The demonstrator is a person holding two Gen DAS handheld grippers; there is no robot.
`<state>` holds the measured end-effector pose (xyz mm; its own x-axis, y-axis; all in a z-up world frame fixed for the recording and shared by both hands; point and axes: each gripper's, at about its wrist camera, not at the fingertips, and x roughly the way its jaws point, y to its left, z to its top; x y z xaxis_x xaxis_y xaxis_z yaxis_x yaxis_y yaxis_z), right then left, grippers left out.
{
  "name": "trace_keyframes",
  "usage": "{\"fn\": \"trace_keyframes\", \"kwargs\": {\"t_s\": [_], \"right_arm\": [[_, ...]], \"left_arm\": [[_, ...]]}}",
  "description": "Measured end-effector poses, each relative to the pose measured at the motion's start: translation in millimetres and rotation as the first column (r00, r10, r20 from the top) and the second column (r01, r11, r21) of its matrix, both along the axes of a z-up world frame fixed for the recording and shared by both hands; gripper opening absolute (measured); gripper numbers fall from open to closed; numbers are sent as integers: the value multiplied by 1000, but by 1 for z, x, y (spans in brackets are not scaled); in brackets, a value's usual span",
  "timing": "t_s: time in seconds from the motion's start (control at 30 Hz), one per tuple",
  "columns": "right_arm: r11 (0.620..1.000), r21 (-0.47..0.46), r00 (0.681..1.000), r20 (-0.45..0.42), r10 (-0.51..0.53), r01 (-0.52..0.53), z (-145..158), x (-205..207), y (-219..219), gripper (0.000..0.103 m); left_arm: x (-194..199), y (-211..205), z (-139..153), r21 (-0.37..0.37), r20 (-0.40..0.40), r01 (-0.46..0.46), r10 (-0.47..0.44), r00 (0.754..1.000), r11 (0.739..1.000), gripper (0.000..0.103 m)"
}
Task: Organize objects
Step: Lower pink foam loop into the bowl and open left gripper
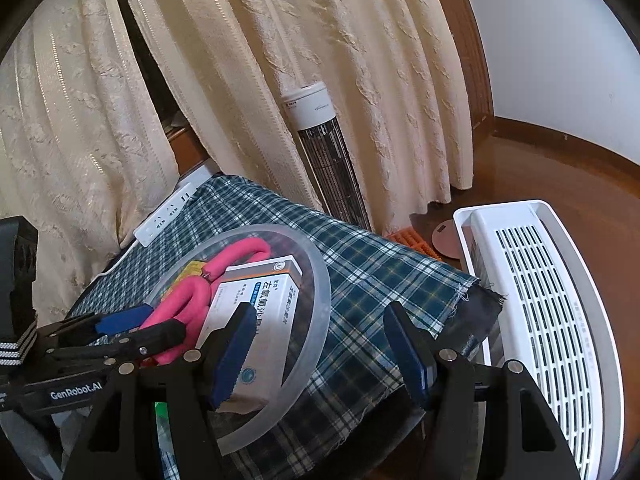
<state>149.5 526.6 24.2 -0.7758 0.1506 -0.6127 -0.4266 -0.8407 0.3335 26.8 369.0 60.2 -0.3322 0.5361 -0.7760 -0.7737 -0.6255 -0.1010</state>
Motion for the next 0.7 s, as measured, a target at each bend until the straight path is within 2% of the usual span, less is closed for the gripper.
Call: {"fn": "trace_keyframes", "kwargs": {"t_s": [0.1, 0.23, 0.4, 0.5, 0.6, 0.7], "right_arm": [[1000, 5, 1000, 0, 3, -3, 3, 2, -4, 72], [1000, 15, 1000, 3, 16, -16, 6, 4, -13, 73], [999, 28, 999, 10, 33, -34, 10, 7, -25, 85], [999, 36, 999, 20, 39, -40, 12, 10, -32, 87], [998, 45, 999, 29, 44, -45, 14, 12, -39, 91], [997, 58, 998, 36, 55, -57, 16, 14, -48, 94]], "left_arm": [[4, -8, 4, 10, -12, -4, 4, 1000, 1000, 66], [12, -19, 7, 0, -71, -30, 30, 997, 1000, 70], [14, -36, 10, 7, -96, -73, 73, 993, 997, 72], [16, -48, 12, 14, -111, -102, 103, 988, 995, 73], [17, -58, 13, 23, -128, -127, 129, 983, 992, 79], [18, -67, 15, 29, -140, -142, 145, 980, 989, 80]]}}
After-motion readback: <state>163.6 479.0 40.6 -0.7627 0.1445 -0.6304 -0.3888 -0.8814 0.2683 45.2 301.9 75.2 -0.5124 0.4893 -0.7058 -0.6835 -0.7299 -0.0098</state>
